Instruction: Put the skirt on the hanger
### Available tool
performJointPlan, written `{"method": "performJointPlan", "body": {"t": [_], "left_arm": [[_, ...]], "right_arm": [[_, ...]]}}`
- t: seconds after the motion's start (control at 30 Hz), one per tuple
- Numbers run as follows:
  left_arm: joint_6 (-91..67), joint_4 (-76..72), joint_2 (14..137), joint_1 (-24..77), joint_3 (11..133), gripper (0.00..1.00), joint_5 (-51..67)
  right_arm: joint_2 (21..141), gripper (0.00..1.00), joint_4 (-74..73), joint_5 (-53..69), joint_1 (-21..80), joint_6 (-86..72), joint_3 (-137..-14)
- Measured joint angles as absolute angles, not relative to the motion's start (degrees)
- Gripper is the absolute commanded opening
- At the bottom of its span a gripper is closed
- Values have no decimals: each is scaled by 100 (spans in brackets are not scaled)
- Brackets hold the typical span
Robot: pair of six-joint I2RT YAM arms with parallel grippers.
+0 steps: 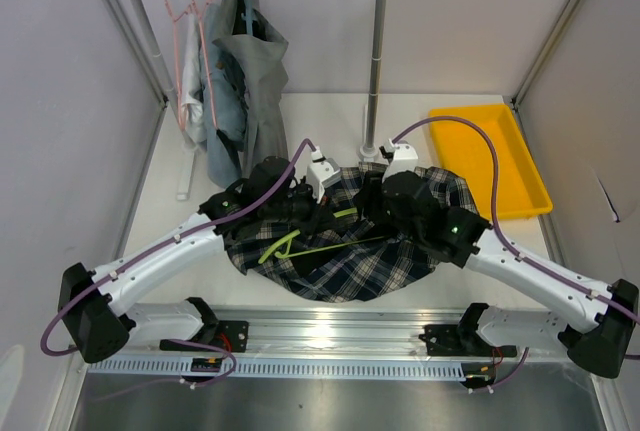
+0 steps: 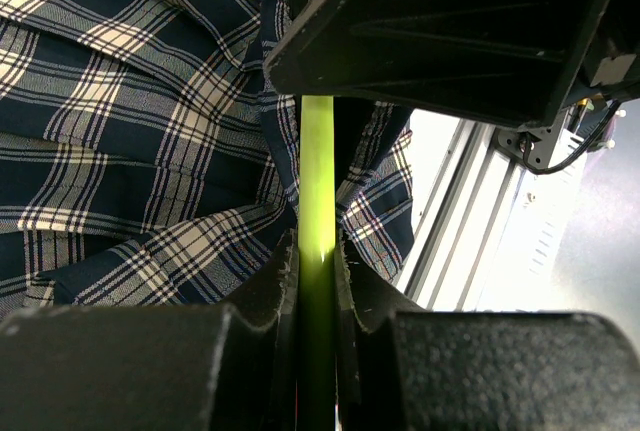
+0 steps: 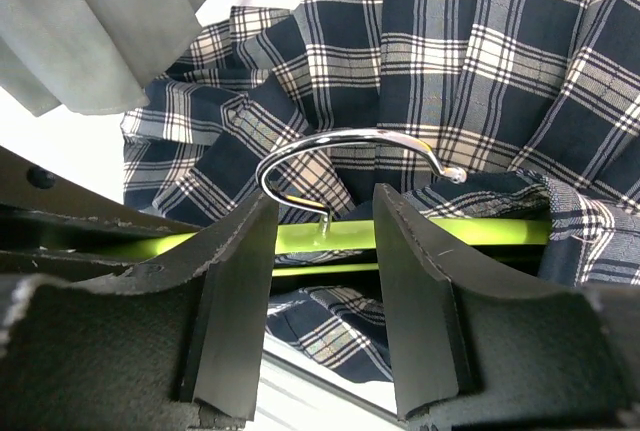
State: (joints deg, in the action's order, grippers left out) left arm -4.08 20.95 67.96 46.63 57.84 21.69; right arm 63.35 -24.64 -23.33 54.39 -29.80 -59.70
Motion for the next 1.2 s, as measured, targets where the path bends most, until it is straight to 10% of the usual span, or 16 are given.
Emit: {"method": "performJointPlan", "body": {"t": [0.23,0.47,0.63,0.73,1.2], "left_arm": [[-410,2088,6796,4663,5787,0,2167],[-460,2108,6869,4672,5787,4,2141],[-563,2108,6864,4685,5787,52,1898],[-698,2211,6744,4685,5787,63,1433],[-2064,3568,5170,3857,5336,54,-375]], "right_arm": [[6359,34,-2346,-2526,5540,-3039,-5765],[6357,0,-2106,-2661,5592,-3157,-5581],[6357,0,-2093,-2775,5601,-3212,-5568],[6355,0,-2180,-2864,5605,-3212,-5513],[6208,0,-2287,-3006,5559,-3192,-5422]]}}
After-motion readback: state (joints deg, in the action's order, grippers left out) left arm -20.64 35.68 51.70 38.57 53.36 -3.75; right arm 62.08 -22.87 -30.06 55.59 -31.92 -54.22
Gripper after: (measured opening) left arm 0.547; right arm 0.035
